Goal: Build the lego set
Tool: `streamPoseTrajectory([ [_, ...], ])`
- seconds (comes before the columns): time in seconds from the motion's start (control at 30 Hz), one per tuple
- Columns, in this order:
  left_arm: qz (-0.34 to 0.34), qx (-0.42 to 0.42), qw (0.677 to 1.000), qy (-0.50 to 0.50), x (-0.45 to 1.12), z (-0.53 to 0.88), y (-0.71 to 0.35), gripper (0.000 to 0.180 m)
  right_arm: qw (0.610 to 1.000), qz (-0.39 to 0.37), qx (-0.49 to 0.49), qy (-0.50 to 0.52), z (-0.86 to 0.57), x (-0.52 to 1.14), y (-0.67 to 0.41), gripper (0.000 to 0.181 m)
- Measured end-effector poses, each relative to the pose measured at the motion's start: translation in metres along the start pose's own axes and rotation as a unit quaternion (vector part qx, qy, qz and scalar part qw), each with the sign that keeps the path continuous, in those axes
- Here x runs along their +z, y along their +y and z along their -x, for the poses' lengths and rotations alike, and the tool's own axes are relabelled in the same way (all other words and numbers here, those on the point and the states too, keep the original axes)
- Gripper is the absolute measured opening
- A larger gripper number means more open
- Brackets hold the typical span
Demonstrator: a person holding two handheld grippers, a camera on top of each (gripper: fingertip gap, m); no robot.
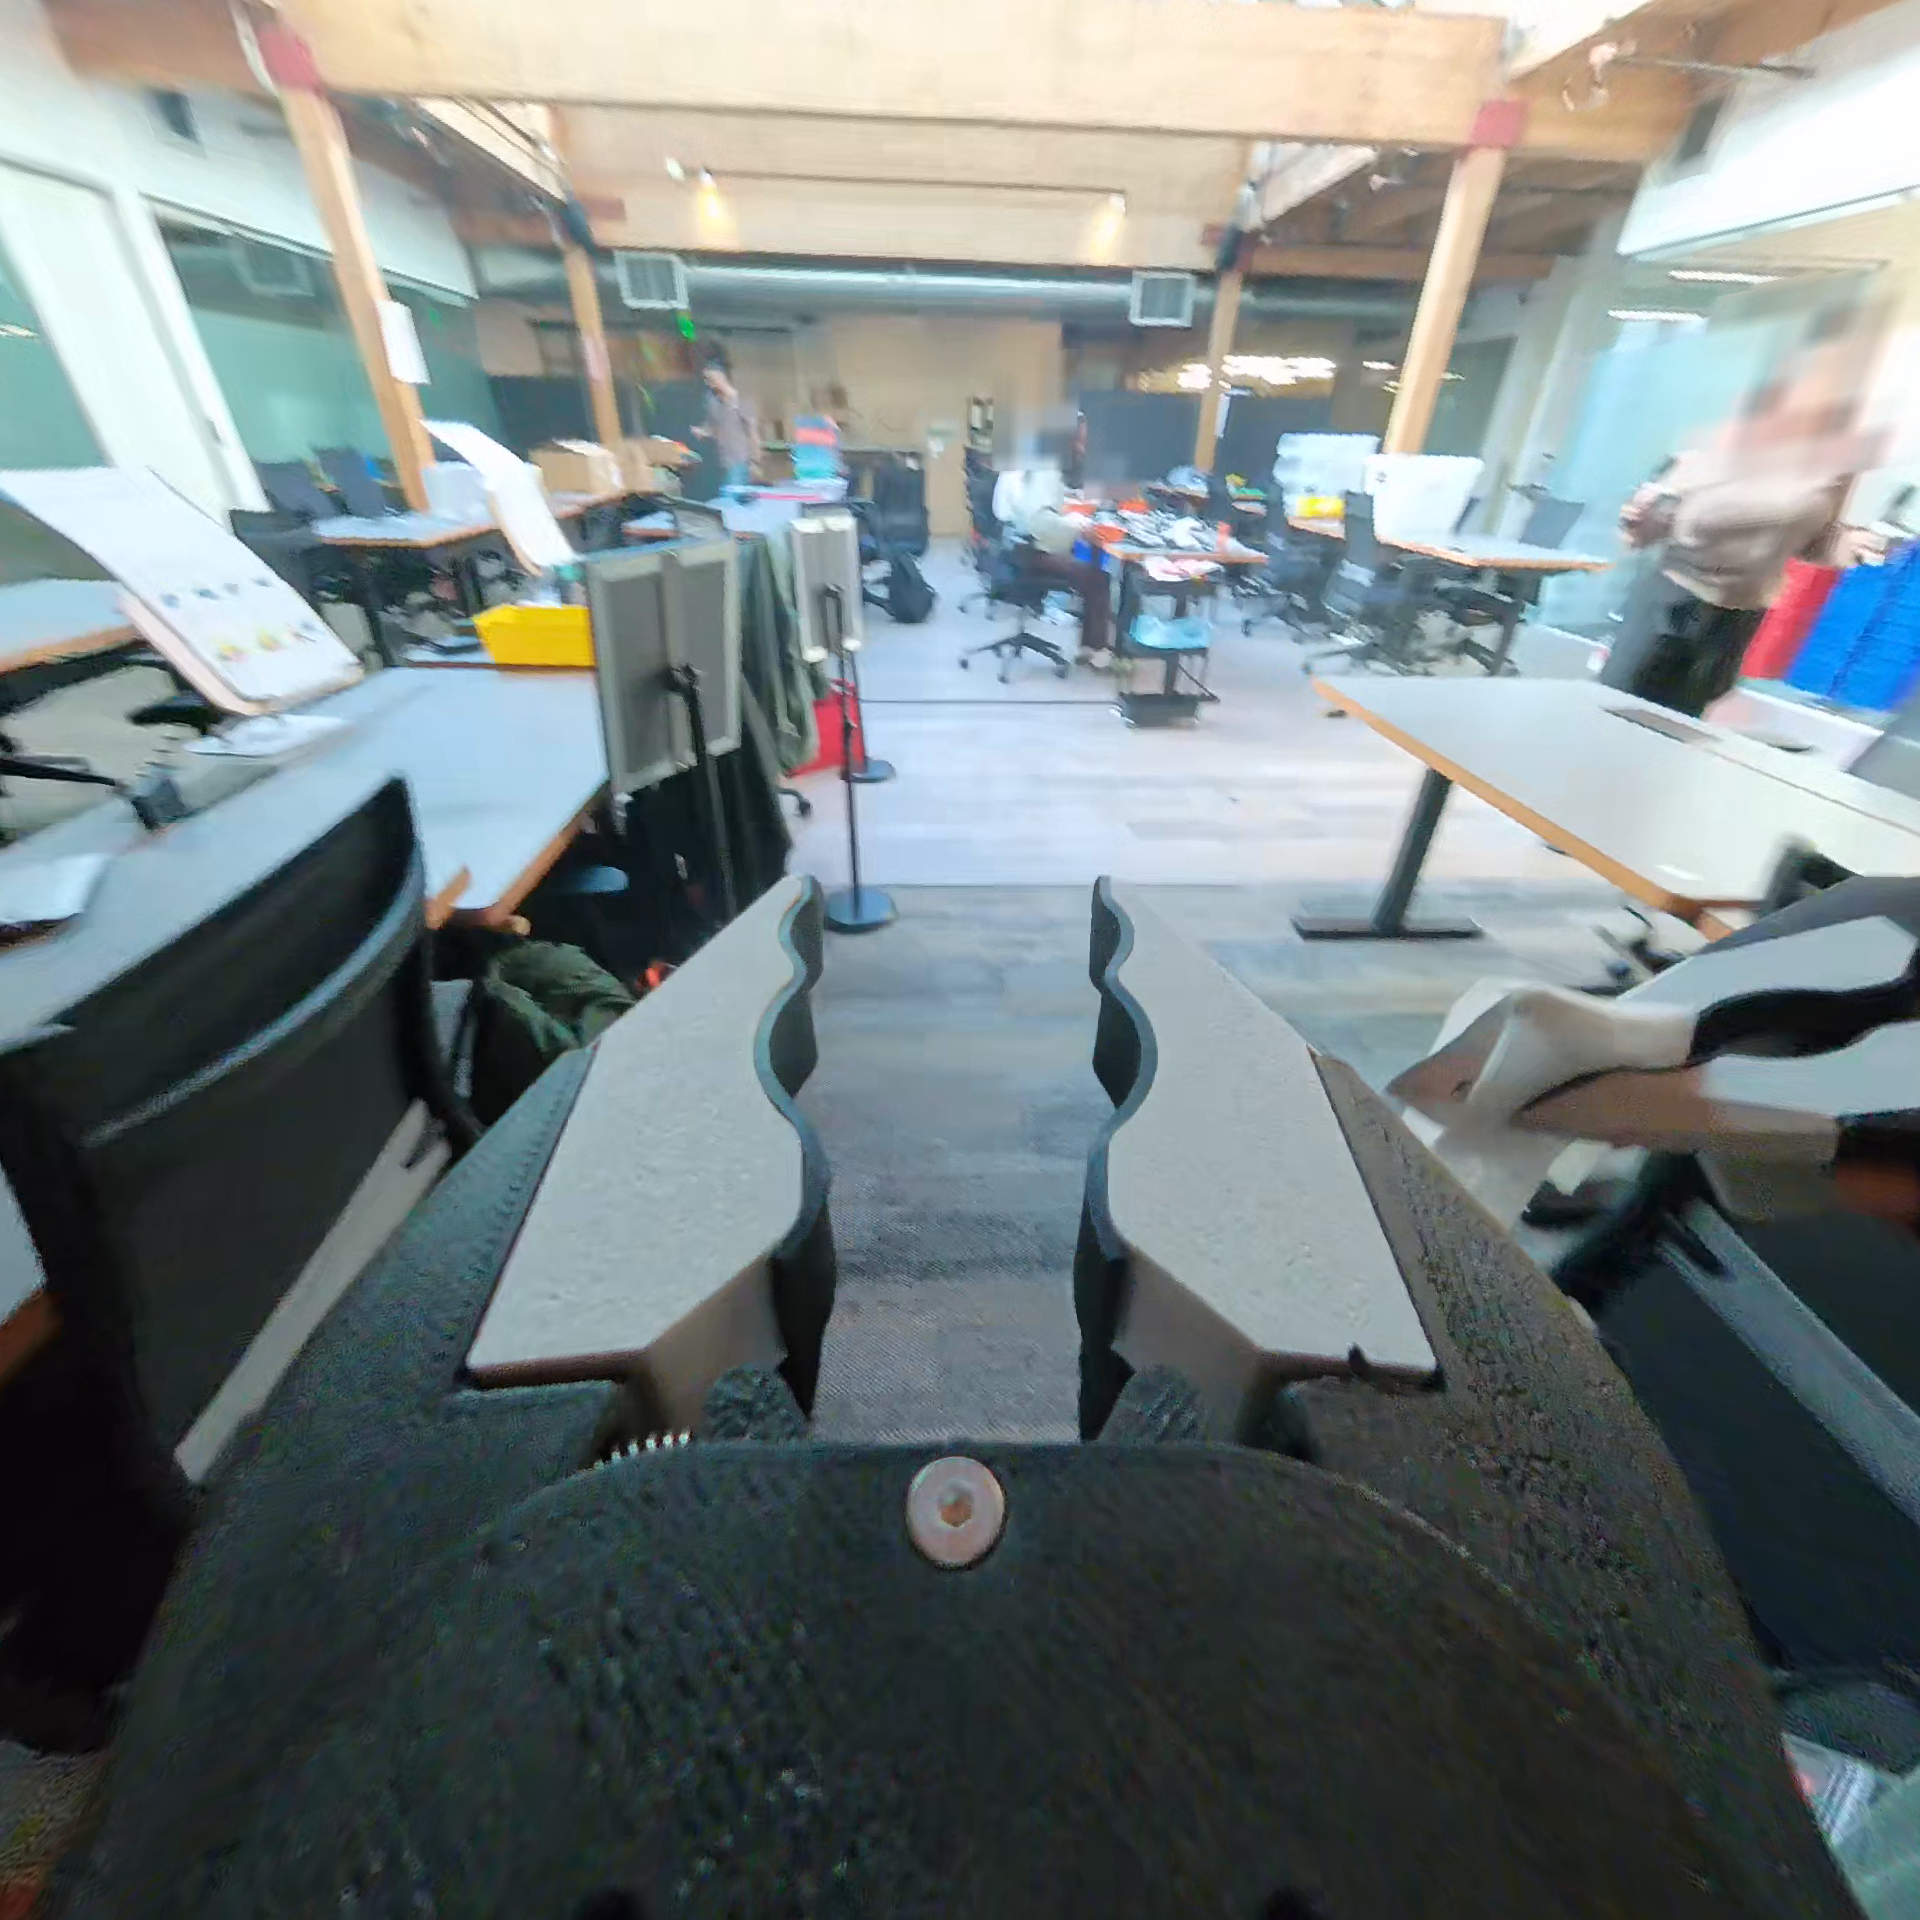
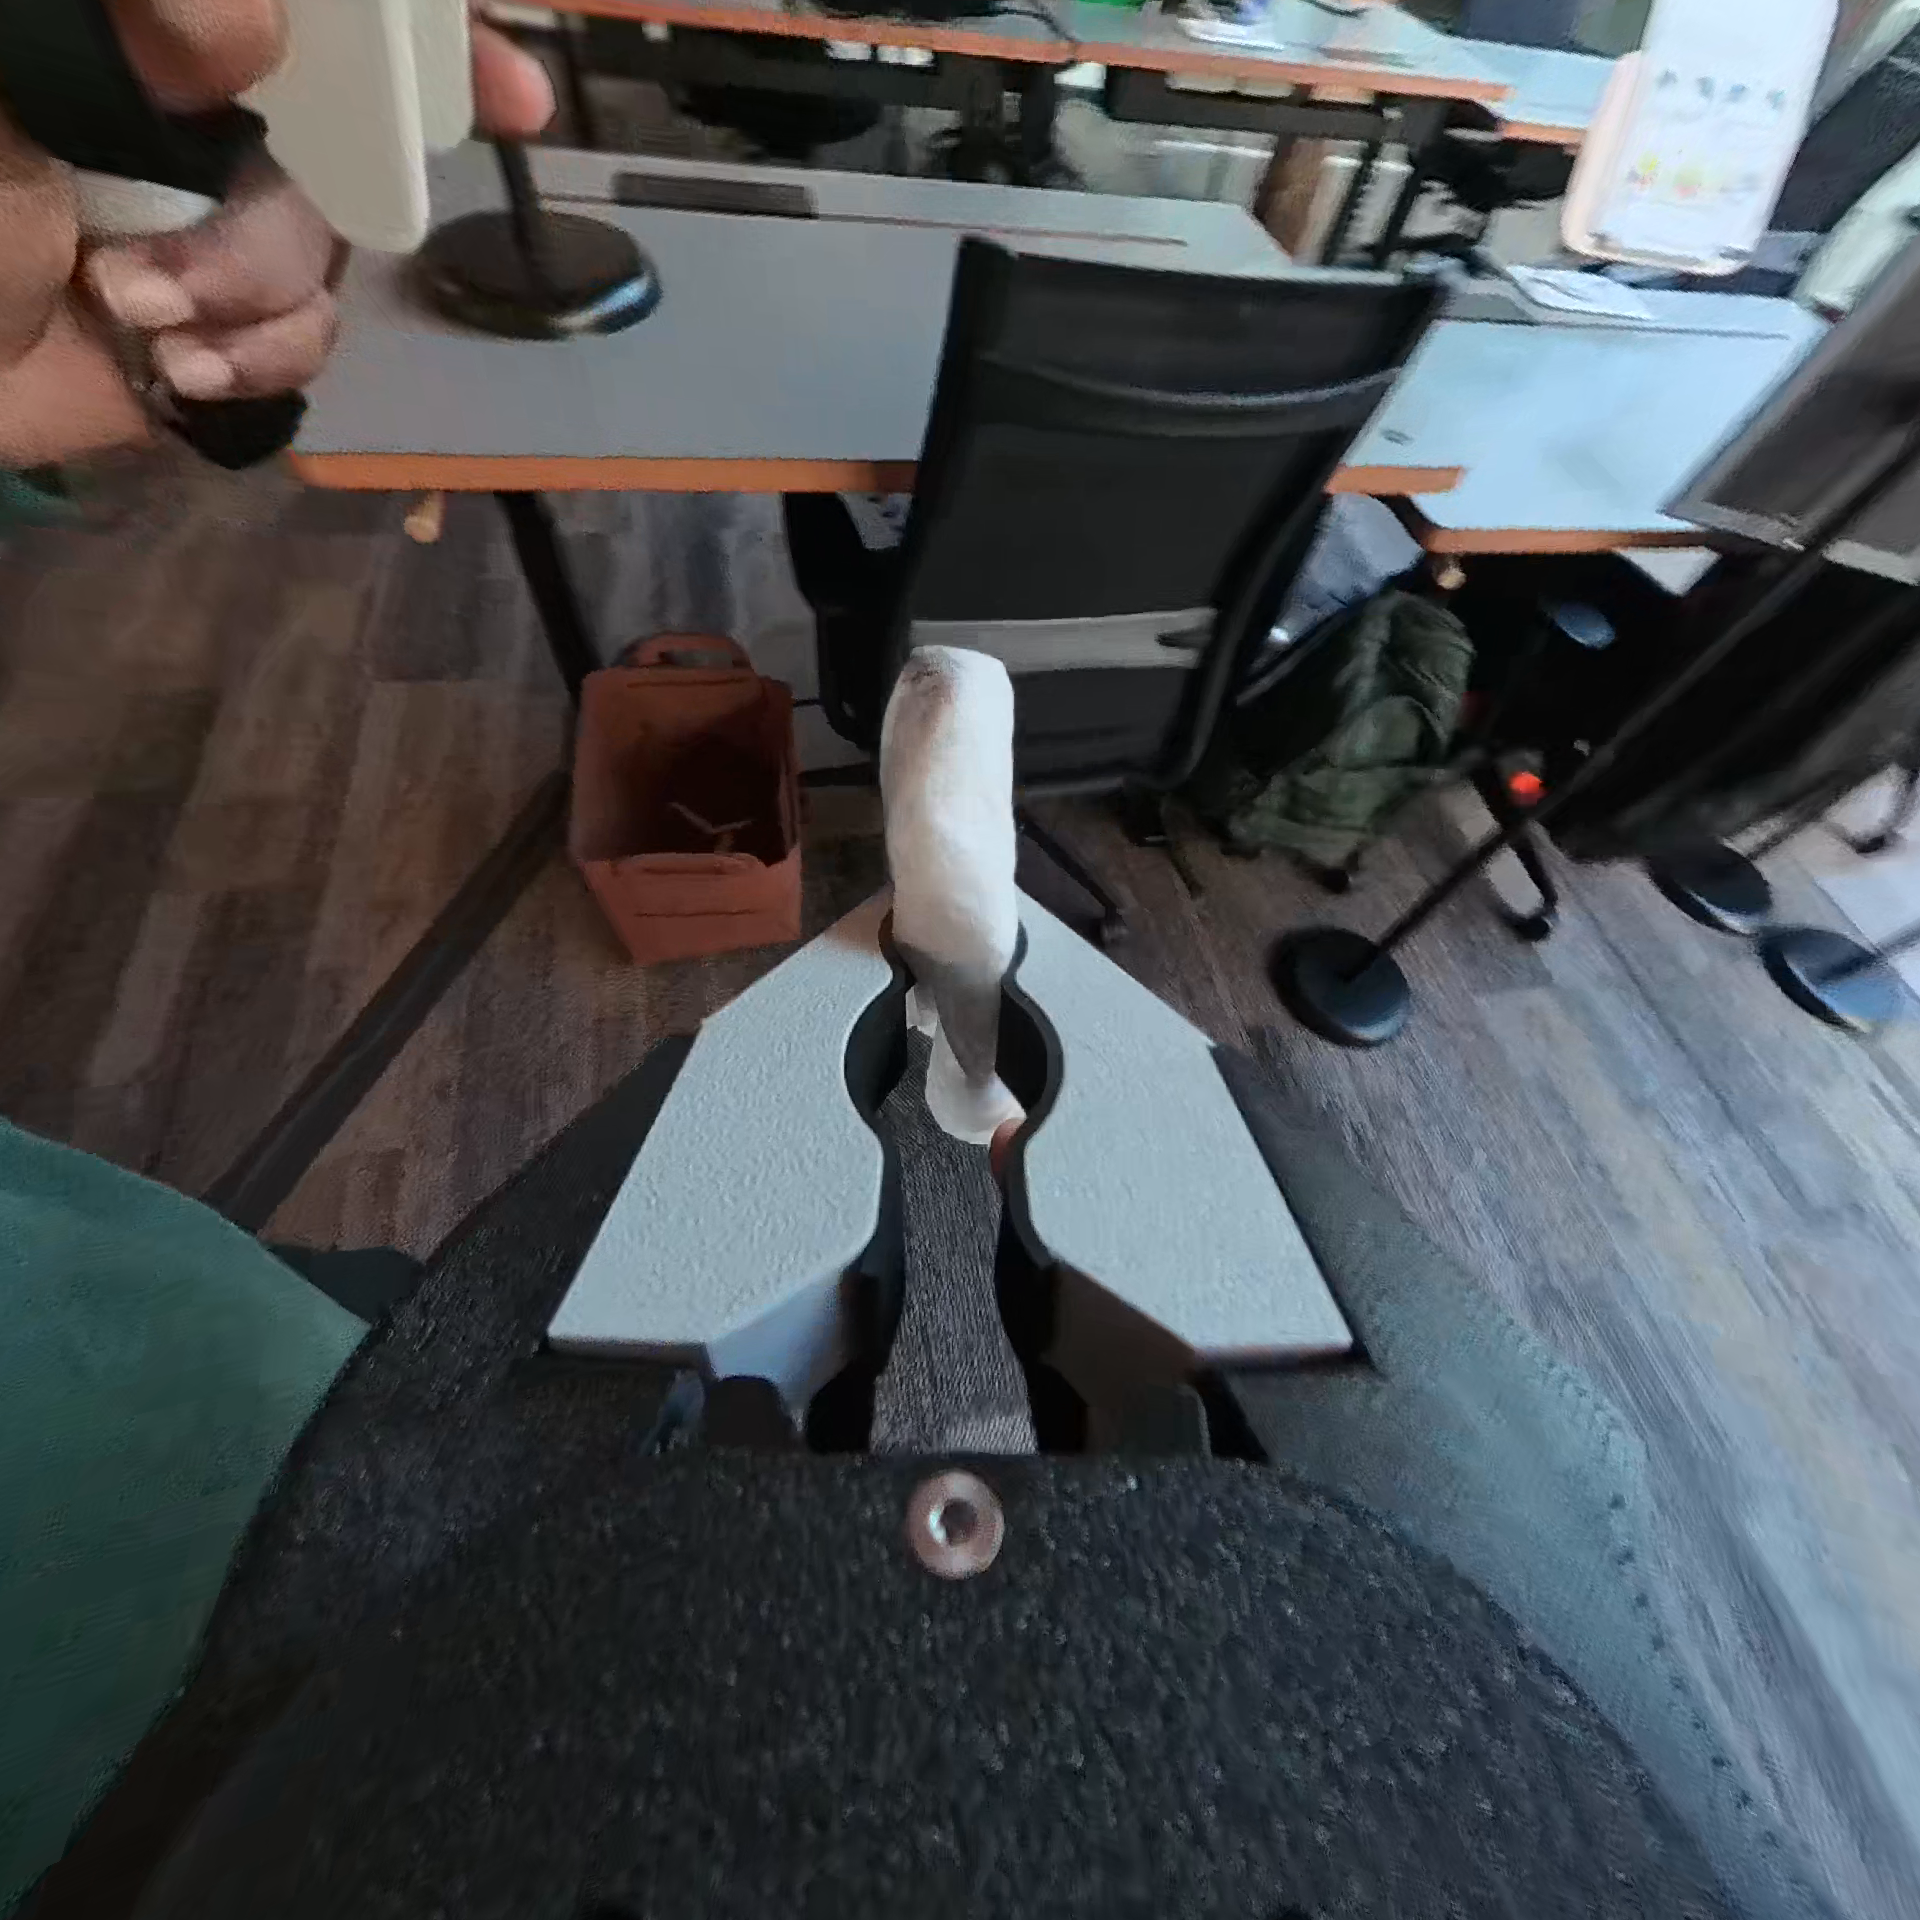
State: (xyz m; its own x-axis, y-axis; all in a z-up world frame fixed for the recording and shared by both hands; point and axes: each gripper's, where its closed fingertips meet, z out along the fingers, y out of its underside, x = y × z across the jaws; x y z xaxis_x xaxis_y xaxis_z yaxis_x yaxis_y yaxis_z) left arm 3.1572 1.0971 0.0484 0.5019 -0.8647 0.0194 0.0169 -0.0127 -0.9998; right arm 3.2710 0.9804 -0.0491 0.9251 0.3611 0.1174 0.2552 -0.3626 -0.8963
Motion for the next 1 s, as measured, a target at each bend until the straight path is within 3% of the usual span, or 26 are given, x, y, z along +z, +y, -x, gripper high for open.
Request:
streamPoseTrajectory([
  [0.23, 0.043, -0.028, 0.975, -0.217, 0.000, 0.075, 0.054, 0.049, 0.969, -0.032, -0.108, -0.218, -0.041, 0.131, -0.038, 0.008],
  [0.37, 0.052, -0.098, 0.921, -0.372, -0.041, 0.071, 0.084, 0.051, 0.921, -0.026, -0.177, -0.347, -0.038, 0.164, -0.057, 0.008],
  [0.53, 0.052, -0.125, 0.842, -0.522, -0.107, 0.033, 0.099, 0.050, 0.856, -0.039, -0.219, -0.467, -0.005, 0.178, -0.062, 0.009],
  [0.77, 0.043, -0.118, 0.759, -0.639, -0.200, -0.038, 0.097, 0.049, 0.780, -0.062, -0.238, -0.575, 0.094, 0.145, -0.057, 0.009],
  [1.0, 0.015, -0.117, 0.731, -0.672, -0.318, -0.112, 0.102, 0.049, 0.726, -0.078, -0.265, -0.630, 0.226, 0.057, -0.045, 0.009],
])
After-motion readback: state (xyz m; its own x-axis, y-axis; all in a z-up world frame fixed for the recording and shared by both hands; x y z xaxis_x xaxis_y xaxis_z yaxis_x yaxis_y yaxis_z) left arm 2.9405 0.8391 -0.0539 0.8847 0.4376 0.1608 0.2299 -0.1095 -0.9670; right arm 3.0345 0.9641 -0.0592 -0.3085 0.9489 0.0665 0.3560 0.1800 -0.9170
